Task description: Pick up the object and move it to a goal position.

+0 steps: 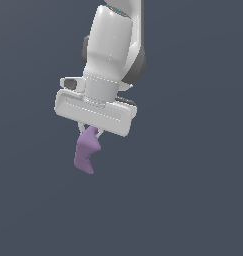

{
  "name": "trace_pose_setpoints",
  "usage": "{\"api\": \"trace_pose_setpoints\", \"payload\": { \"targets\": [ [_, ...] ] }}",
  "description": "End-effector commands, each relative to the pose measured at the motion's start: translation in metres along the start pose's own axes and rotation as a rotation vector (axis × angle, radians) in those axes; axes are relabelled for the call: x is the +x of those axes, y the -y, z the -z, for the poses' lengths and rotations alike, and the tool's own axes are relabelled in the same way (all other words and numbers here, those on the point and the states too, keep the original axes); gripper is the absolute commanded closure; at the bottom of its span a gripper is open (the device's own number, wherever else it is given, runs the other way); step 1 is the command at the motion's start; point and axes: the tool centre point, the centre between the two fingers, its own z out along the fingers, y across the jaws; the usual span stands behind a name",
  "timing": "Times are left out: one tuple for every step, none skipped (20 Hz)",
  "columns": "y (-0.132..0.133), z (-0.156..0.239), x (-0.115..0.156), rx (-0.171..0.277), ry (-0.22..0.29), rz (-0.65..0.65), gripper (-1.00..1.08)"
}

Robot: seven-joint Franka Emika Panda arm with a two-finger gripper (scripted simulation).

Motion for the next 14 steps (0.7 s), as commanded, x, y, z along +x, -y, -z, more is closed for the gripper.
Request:
{"api": "trace_pose_setpoints", "payload": {
  "targets": [
    [-0.004, 0.012, 0.013, -0.020, -0.037, -0.027, 1.08],
    [-0.005, 0.017, 0.017, -0.028, -0.051, -0.037, 1.08],
    [-0.006, 0.022, 0.022, -0.036, -0.064, -0.047, 1.08],
    [-0.008, 0.027, 0.026, -0.044, -0.078, -0.057, 1.08],
    [-0.009, 0.032, 0.030, -0.052, -0.091, -0.067, 1.08],
    [-0.010, 0.037, 0.034, -0.060, -0.104, -0.076, 1.08],
    [-0.012, 0.042, 0.038, -0.067, -0.117, -0.086, 1.08],
    [-0.013, 0.046, 0.042, -0.075, -0.130, -0.095, 1.08],
    [-0.014, 0.051, 0.045, -0.082, -0.143, -0.105, 1.08],
    [-0.015, 0.056, 0.049, -0.090, -0.156, -0.114, 1.08],
    [-0.017, 0.061, 0.053, -0.098, -0.168, -0.124, 1.08],
    [-0.018, 0.066, 0.056, -0.105, -0.181, -0.133, 1.08],
    [-0.019, 0.071, 0.059, -0.113, -0.194, -0.142, 1.08],
    [-0.021, 0.076, 0.063, -0.120, -0.206, -0.151, 1.08]
  ]
}}
